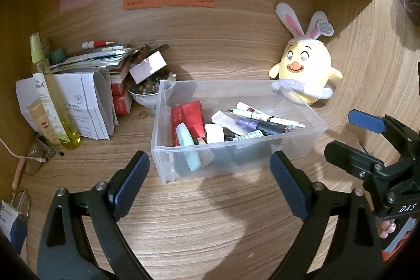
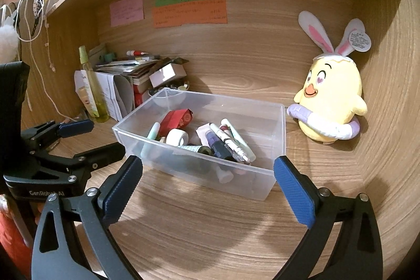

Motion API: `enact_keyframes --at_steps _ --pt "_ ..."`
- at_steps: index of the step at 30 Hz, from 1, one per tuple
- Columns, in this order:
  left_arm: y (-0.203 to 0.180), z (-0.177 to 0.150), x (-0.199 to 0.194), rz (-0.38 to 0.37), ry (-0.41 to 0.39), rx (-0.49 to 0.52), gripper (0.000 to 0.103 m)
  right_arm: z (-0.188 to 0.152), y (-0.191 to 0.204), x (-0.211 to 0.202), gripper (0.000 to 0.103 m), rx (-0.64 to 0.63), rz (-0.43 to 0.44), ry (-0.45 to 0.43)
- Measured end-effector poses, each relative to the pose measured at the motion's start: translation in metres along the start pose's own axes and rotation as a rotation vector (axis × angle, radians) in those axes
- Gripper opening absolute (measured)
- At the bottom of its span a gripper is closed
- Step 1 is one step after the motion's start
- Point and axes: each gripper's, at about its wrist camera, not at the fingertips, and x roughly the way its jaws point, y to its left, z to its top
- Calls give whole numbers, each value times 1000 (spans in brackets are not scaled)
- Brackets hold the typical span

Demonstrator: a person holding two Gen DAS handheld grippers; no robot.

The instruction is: Organize objects

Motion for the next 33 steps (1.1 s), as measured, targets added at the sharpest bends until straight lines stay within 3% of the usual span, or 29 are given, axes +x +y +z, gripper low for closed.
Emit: enact_keyframes --at_steps 33 --pt "-4 -2 2 -4 0 3 95 -1 -5 3 100 20 7 14"
